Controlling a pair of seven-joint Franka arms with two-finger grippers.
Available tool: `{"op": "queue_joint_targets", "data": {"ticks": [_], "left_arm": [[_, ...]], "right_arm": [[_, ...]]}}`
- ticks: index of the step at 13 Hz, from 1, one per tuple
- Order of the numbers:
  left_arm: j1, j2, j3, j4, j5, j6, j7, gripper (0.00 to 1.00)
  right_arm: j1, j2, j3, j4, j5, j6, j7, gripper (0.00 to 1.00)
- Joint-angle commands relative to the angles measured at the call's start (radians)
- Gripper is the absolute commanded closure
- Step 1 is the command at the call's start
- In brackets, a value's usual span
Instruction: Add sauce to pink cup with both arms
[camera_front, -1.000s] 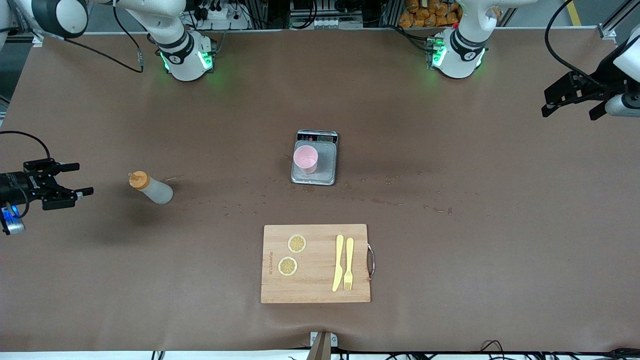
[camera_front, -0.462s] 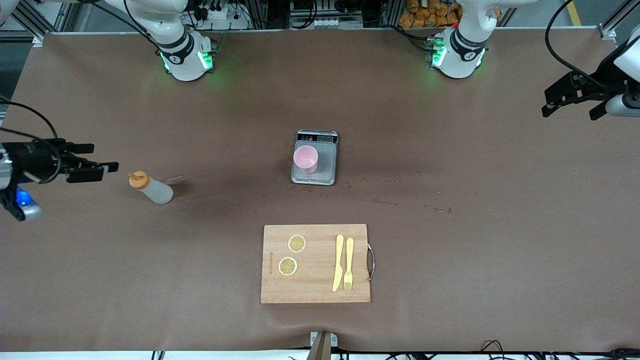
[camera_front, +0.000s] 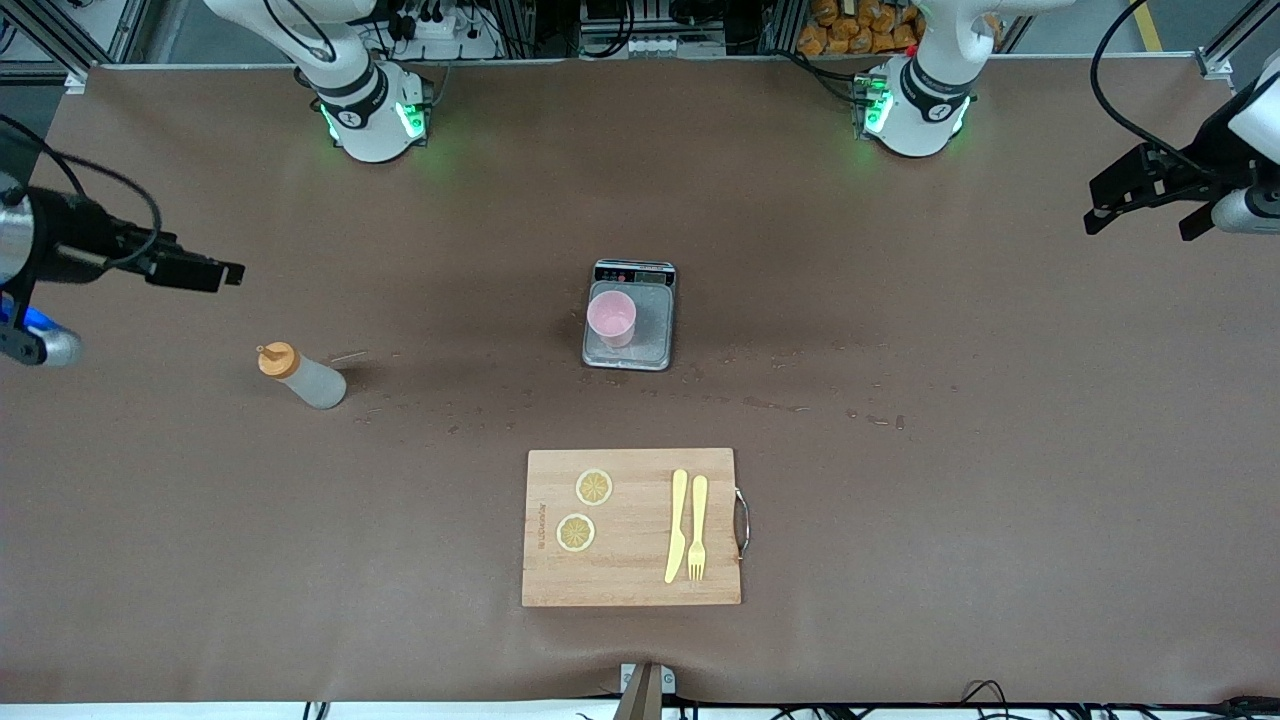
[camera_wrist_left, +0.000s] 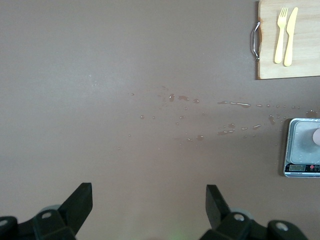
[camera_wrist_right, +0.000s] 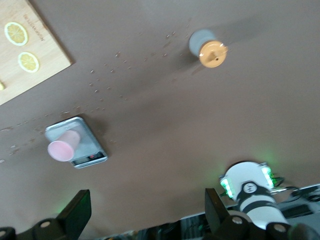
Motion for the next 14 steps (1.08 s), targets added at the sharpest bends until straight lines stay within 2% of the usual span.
{"op": "queue_joint_targets", "data": {"ticks": [1, 5, 6, 10, 14], "left_arm": [[0.009, -0.002, 0.000, 0.004, -0.030, 0.005, 0.009, 0.00], [0.009, -0.002, 0.000, 0.004, -0.030, 0.005, 0.009, 0.00], [0.009, -0.002, -0.002, 0.005, -0.028, 0.005, 0.009, 0.00], [0.009, -0.002, -0.002, 0.005, -0.030, 0.005, 0.009, 0.00], [0.007, -0.004, -0.002, 0.004, -0.028, 0.002, 0.011, 0.00]], "right_arm": [[-0.005, -0.064, -0.001, -0.078, -0.047, 0.075, -0.108, 0.00], [-0.039, -0.306, -0.002, -0.425, -0.058, 0.323, -0.344, 0.00], [-0.055, -0.343, 0.001, -0.477, -0.064, 0.357, -0.387, 0.00], [-0.086, -0.394, 0.048, -0.520, -0.117, 0.407, -0.440, 0.00], [-0.097, -0.385, 0.060, -0.511, -0.137, 0.505, -0.446, 0.00]]}}
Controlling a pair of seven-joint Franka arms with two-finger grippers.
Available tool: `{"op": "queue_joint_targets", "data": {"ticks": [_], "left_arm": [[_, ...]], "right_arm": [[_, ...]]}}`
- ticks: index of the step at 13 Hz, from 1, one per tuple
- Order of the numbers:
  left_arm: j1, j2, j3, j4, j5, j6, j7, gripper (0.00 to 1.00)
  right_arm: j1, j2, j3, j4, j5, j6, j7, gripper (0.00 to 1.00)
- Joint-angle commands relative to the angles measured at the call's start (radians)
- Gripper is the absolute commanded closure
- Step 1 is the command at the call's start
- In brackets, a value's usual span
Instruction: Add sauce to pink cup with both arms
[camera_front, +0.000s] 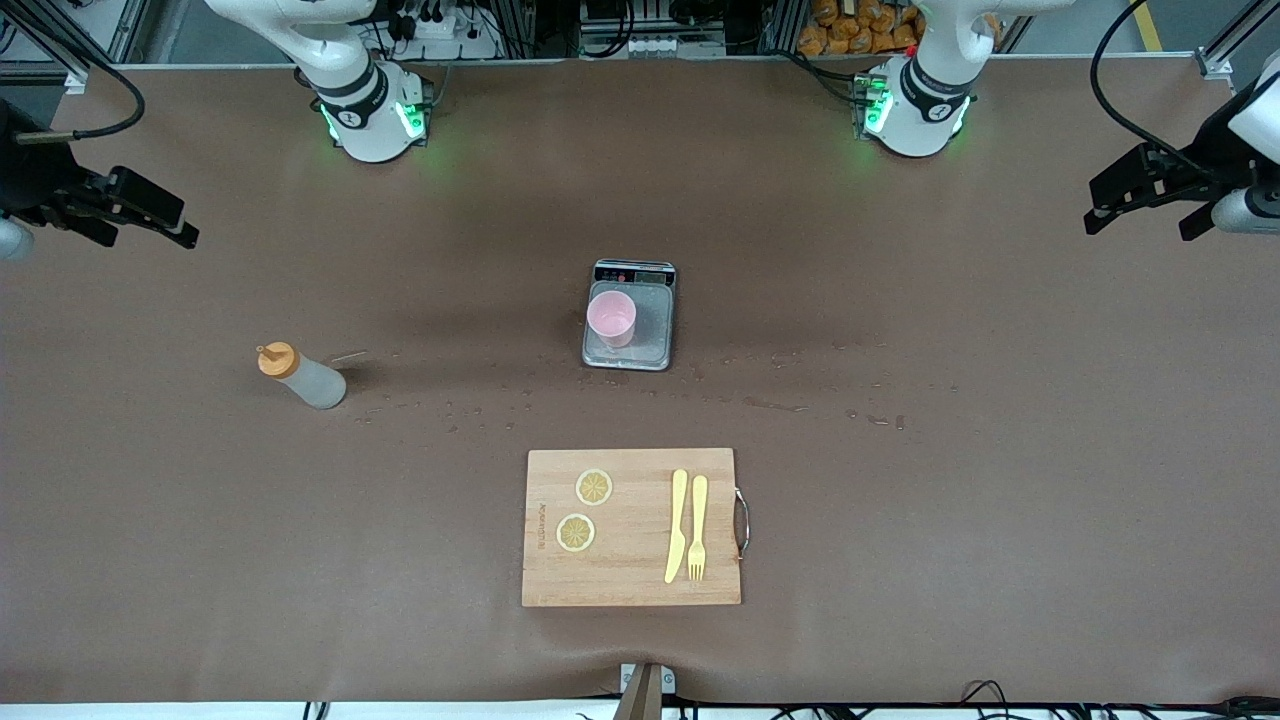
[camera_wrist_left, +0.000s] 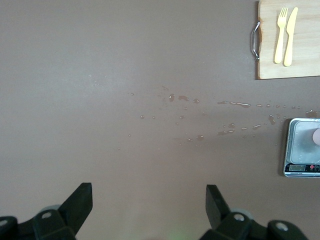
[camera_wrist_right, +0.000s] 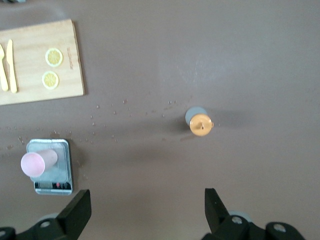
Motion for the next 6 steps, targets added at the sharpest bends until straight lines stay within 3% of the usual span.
{"op": "queue_joint_targets", "data": {"ticks": [1, 6], "left_arm": [[0.007, -0.004, -0.002, 0.004, -0.028, 0.002, 0.009, 0.00], [0.004, -0.002, -0.003, 0.001, -0.027, -0.004, 0.034, 0.00]], "right_arm": [[-0.027, -0.017, 0.026, -0.029, -0.051, 0.087, -0.028, 0.00], [-0.029, -0.011, 0.026, -0.032, -0.083, 0.135, -0.116, 0.00]]}}
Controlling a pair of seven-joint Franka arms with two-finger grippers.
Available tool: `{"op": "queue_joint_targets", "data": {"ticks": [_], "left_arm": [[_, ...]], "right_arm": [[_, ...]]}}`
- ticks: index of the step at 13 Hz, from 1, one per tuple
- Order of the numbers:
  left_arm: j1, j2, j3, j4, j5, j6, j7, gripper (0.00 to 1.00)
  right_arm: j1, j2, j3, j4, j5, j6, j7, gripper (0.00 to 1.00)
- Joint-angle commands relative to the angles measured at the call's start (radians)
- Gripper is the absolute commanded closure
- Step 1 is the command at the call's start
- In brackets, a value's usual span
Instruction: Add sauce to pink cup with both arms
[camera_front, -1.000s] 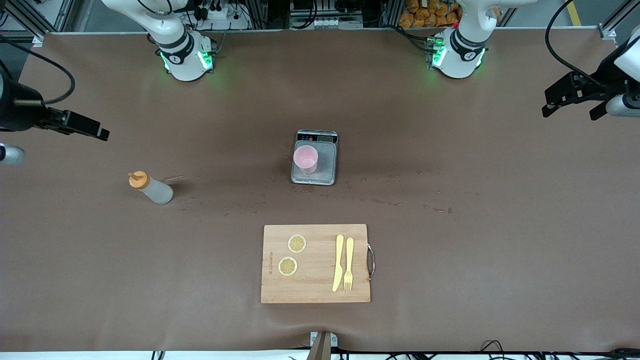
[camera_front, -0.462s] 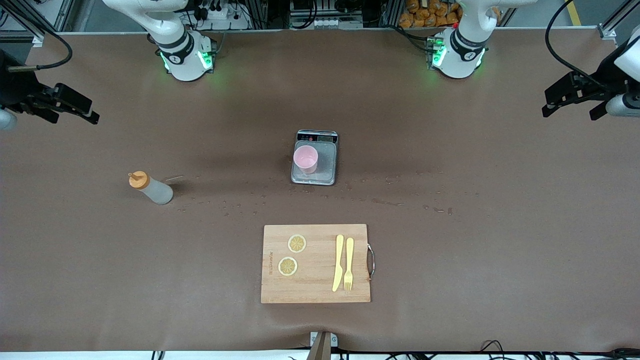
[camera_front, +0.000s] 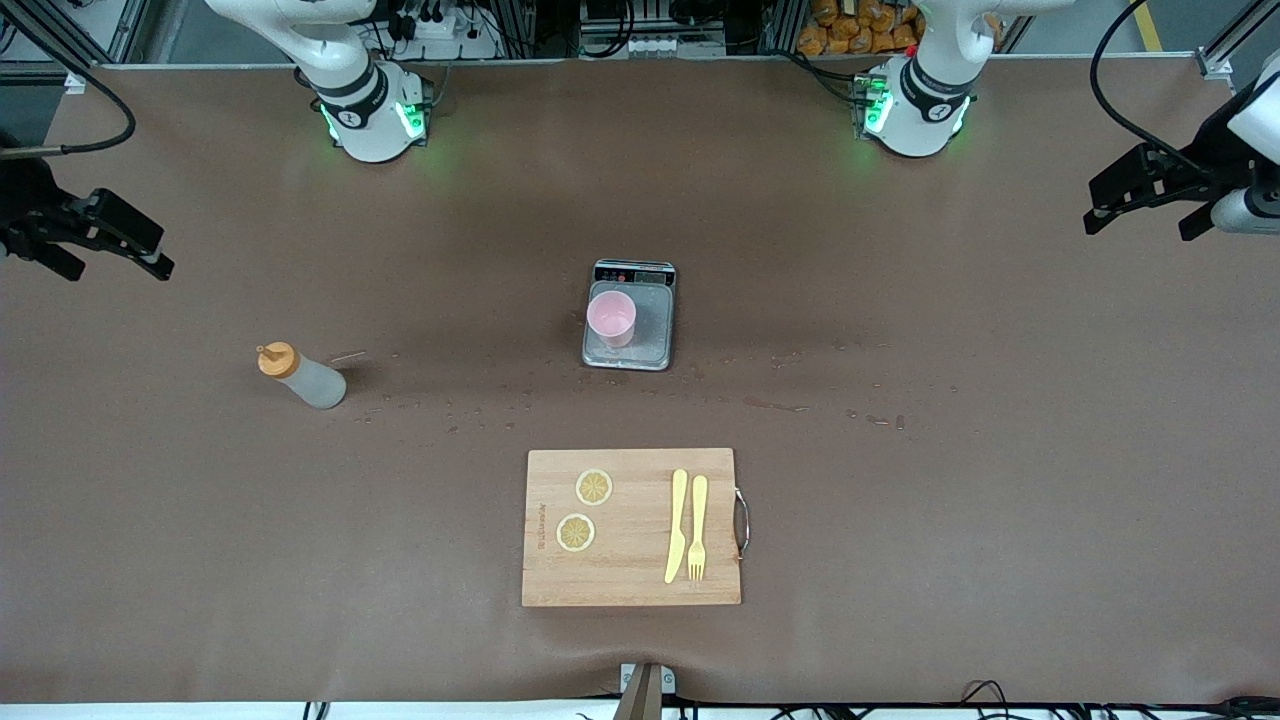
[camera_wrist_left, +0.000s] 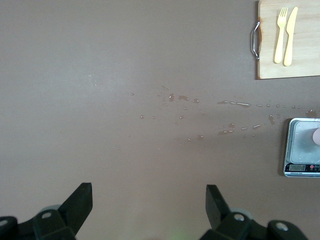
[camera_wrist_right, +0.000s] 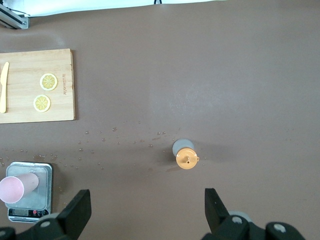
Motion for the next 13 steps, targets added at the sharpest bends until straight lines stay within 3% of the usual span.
{"op": "queue_joint_targets", "data": {"ticks": [1, 13], "left_arm": [[0.004, -0.002, -0.003, 0.000, -0.027, -0.015, 0.044, 0.00], [0.001, -0.004, -0.008, -0.004, -0.024, -0.045, 0.040, 0.00]], "right_arm": [[-0.024, -0.012, 0.022, -0.019, -0.026, 0.021, -0.087, 0.00], [-0.021, -0.011, 0.017, -0.019, -0.039, 0.029, -0.134, 0.00]]}}
